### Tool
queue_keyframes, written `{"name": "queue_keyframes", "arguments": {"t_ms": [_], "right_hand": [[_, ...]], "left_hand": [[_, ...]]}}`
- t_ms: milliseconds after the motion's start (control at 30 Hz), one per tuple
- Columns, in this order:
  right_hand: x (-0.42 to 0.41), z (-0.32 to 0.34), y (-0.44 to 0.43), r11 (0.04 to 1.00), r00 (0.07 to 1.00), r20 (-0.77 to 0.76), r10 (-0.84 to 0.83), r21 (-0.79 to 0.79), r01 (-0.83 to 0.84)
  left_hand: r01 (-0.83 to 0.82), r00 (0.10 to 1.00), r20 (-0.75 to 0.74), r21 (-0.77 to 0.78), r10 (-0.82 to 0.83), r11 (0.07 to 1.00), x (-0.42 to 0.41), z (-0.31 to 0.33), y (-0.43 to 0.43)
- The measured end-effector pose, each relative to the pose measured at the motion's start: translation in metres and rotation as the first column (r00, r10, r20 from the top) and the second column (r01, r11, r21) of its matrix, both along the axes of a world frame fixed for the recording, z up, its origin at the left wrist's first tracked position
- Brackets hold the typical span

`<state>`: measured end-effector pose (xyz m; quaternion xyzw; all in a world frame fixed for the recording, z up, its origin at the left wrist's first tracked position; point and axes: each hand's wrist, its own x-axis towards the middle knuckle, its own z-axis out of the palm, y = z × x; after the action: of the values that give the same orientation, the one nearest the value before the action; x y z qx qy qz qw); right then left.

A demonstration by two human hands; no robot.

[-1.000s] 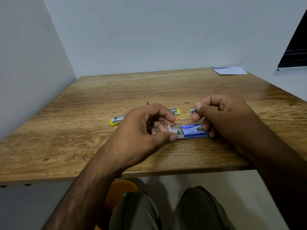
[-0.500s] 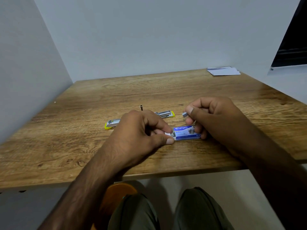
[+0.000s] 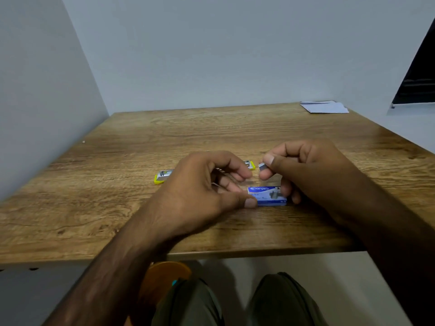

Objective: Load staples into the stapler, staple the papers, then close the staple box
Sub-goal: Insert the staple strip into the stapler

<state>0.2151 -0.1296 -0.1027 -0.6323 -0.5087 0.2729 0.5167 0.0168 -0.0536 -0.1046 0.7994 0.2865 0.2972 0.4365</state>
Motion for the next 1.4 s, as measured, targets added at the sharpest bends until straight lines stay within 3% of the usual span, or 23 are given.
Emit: {"name": "queue_keyframes", "arguments": {"t_ms": [133, 233, 467, 600, 733, 933, 1133, 1400], "right_hand": [[0.006, 0.024, 0.014, 0.996, 0.993, 0.078, 0.084, 0.028, -0.086], [0.005, 0.042, 0.041, 0.984, 0.976, 0.121, 0.18, -0.032, -0.177], [0.004, 0.042, 0.096, 0.902, 0.93, -0.103, 0.354, -0.224, -0.369], [0.011, 0.029, 0.101, 0.893, 0.908, -0.221, 0.356, -0.207, -0.4], [0.012, 0.025, 0.099, 0.898, 0.903, -0.234, 0.361, -0.175, -0.404], [0.012, 0.026, 0.093, 0.89, 0.887, -0.219, 0.408, -0.123, -0.439], [0.012, 0.021, 0.09, 0.908, 0.897, -0.18, 0.404, -0.039, -0.417], [0.007, 0.019, 0.088, 0.929, 0.925, -0.093, 0.369, 0.024, -0.369]], "left_hand": [[-0.167, 0.981, 0.124, 0.172, 0.147, 0.971, -0.024, 0.012, 0.025], [-0.174, 0.985, 0.065, 0.279, 0.162, 0.944, -0.027, 0.021, 0.044], [-0.127, 0.985, -0.045, 0.471, 0.167, 0.873, 0.003, 0.027, 0.073], [-0.139, 0.984, -0.038, 0.443, 0.174, 0.885, 0.004, 0.019, 0.081], [-0.133, 0.987, -0.019, 0.448, 0.159, 0.884, 0.005, 0.014, 0.08], [-0.076, 0.992, 0.119, 0.246, 0.048, 0.966, -0.001, 0.013, 0.08], [-0.079, 0.982, 0.178, 0.125, 0.056, 0.989, -0.002, 0.009, 0.075], [-0.132, 0.979, 0.175, 0.184, 0.1, 0.974, 0.0, 0.003, 0.076]]}}
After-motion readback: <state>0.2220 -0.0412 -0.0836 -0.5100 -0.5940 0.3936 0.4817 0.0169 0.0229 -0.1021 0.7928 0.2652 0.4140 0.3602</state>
